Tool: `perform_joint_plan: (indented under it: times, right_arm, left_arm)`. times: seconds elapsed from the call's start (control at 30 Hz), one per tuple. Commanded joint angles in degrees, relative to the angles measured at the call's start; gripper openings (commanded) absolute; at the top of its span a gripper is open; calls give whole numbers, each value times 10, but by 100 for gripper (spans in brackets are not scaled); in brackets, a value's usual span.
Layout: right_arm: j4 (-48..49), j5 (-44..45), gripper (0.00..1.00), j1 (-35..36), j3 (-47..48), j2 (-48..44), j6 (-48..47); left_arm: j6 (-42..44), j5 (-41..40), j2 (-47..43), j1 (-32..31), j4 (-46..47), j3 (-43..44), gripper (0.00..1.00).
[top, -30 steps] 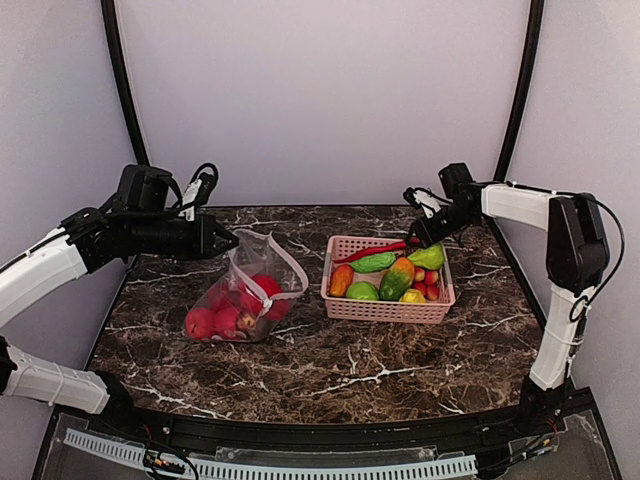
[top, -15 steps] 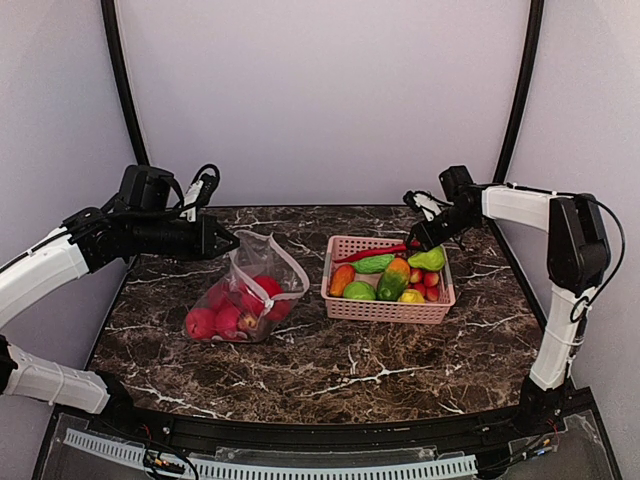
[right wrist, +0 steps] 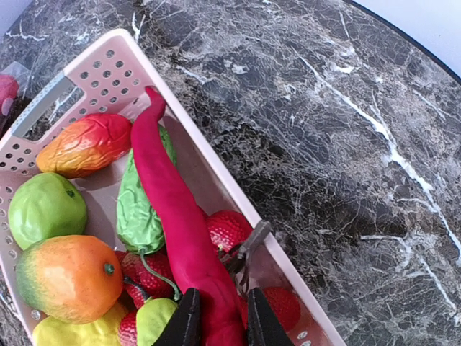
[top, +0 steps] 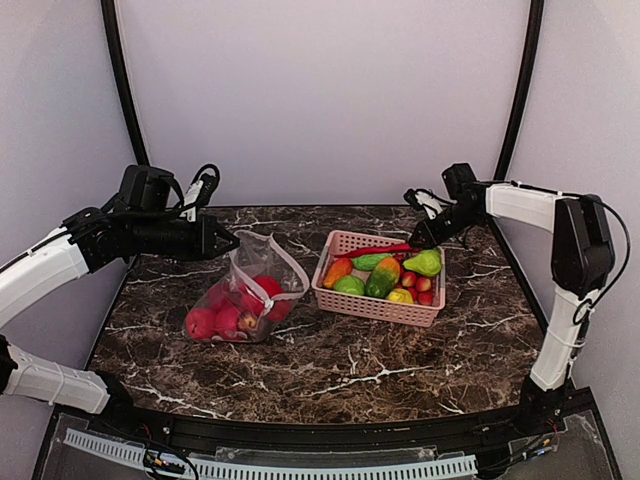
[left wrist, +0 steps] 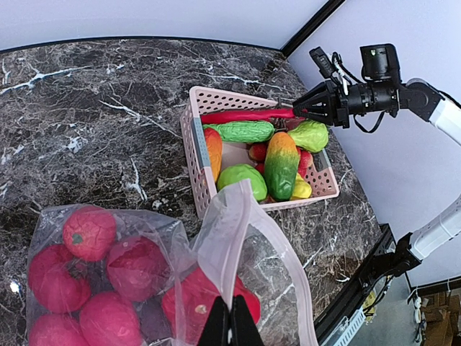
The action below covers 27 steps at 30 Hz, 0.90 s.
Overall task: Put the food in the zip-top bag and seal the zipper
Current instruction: Pick up the fake vegetable from the bin.
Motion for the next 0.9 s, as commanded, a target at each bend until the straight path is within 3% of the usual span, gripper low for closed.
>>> perform_joint_plan:
  times: [0.0, 0.27, 0.5, 0.87]
  right_arm:
    - [1, -23, 17, -1, -5, -32, 6]
    - [-1, -36, 12, 0, -13, -78, 36]
    - [-25, 33, 13, 16, -5, -149, 60]
    - [-39, 37, 15, 114, -22, -272, 128]
  left_arm:
    - [4, 5, -14, 6, -7, 6, 1]
    - [6, 2, -28, 6, -14, 2, 0]
    - [7, 6, -31, 7, -14, 3, 1]
    - [11, 6, 0, 9, 1, 23, 1]
